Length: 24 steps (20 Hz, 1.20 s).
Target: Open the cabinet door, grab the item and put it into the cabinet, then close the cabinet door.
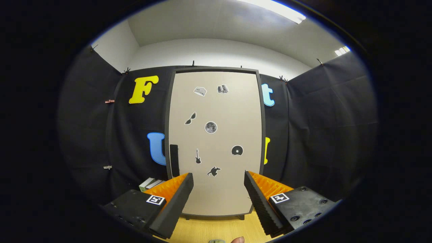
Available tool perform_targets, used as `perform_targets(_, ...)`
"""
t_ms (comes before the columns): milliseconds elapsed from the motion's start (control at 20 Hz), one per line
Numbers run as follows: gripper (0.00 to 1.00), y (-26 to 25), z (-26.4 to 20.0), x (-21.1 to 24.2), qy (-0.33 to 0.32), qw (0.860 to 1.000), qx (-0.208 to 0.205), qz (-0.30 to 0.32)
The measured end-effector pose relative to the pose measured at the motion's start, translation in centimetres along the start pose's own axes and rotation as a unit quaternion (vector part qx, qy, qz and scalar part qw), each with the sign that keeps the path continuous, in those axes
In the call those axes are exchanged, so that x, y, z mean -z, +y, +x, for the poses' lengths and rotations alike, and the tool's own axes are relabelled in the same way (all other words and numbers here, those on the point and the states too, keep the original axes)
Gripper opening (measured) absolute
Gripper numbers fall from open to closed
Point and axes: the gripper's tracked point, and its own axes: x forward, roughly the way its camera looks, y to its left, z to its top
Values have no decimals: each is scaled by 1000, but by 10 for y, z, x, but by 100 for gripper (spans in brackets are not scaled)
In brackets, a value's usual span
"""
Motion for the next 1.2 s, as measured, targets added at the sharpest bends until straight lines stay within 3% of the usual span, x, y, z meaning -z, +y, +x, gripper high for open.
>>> perform_targets(250, 97, 27, 14, -5, -4, 1000, -23, 0)
perform_targets(650, 97, 109, 96, 15, 12, 998, -67, -8)
perform_targets(1200, 97, 152, 208, 78, 52, 997, -49, -4)
